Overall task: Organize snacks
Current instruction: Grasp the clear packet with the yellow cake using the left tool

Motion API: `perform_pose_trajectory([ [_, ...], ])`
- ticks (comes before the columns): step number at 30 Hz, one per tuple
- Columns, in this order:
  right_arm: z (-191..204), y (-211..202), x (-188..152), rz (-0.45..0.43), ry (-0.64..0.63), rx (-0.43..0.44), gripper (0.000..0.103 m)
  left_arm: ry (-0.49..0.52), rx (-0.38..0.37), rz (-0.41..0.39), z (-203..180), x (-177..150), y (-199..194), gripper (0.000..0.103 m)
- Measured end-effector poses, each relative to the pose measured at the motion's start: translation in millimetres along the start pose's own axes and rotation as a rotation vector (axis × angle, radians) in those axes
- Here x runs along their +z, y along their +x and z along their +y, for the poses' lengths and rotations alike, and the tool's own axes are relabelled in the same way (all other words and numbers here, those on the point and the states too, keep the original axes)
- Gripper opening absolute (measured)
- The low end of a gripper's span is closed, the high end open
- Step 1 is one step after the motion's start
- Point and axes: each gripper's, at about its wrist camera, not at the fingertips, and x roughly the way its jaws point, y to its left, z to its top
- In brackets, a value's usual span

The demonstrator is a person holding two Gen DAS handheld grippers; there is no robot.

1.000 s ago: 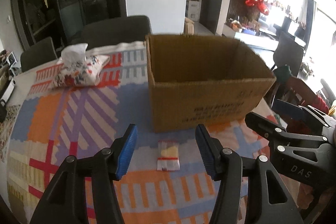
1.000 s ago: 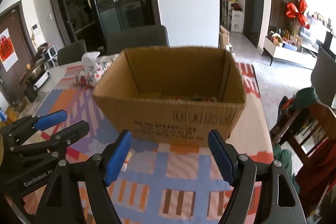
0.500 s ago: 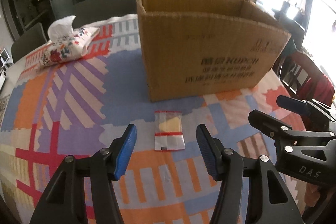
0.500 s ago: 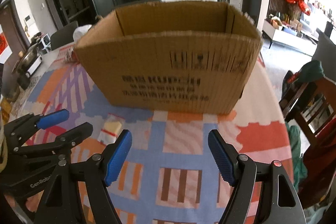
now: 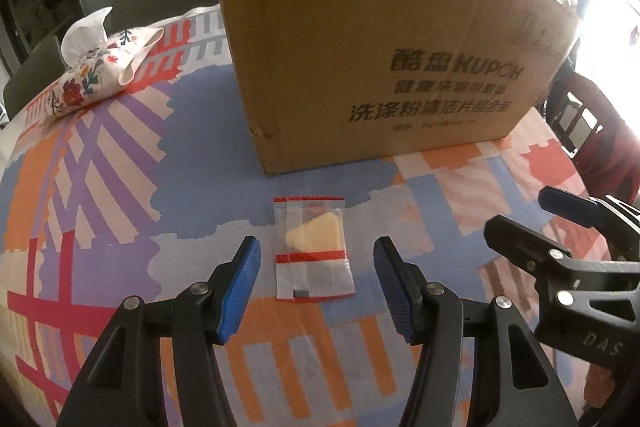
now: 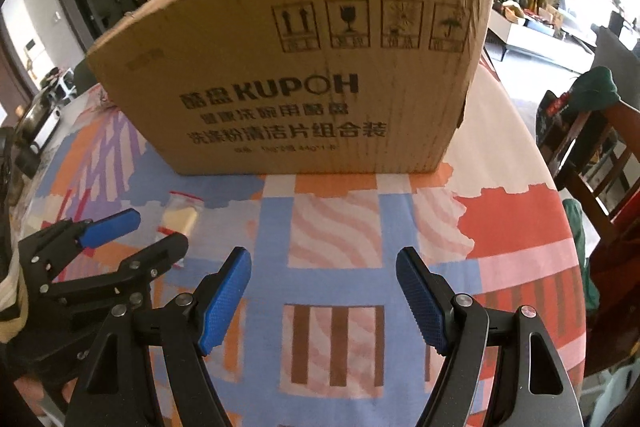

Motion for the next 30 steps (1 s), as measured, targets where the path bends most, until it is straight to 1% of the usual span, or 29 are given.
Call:
perform_pose_trajectory([
  [2,-0.2,3.8,0.0,0.007,0.003,-0.003,0.076,-0.005,0.013,0.009,-0.2,-0.6,5.0,0.057],
  [6,-2.1,9.0,0.2,0.016,0.01,-0.001,0.076,-0.003,0.021,0.019,-2.3,-2.3,9.9,0.05],
  [9,-3.5,11.3,-0.2,0.022,0.011,-0.001,0.076,-0.009,0.016,0.028,-2.1,-1.7,13.3,0.041],
  [11,-3.9,12.3,0.1,0.024,0.009,0.0,0.076,-0.013,0.012,0.026,-2.4,-1.6,12.8,0.04],
  [13,-3.3,12.5,0.2,0.023,0.005,-0.003,0.076,-0.02,-0.001,0.026,-1.4,-1.0,12.3,0.037],
  [21,2.5,8.0,-0.3,0.022,-0.015,0.009,0.076,-0.04,-0.022,0.001,-3.0,-4.5,-2.8,0.035],
  [30,7.9,-16.7,0.0,-0.015,-0.051,0.014,0.076,-0.085,-0.035,-0.058,0.7,-3.3,-34.7,0.035],
])
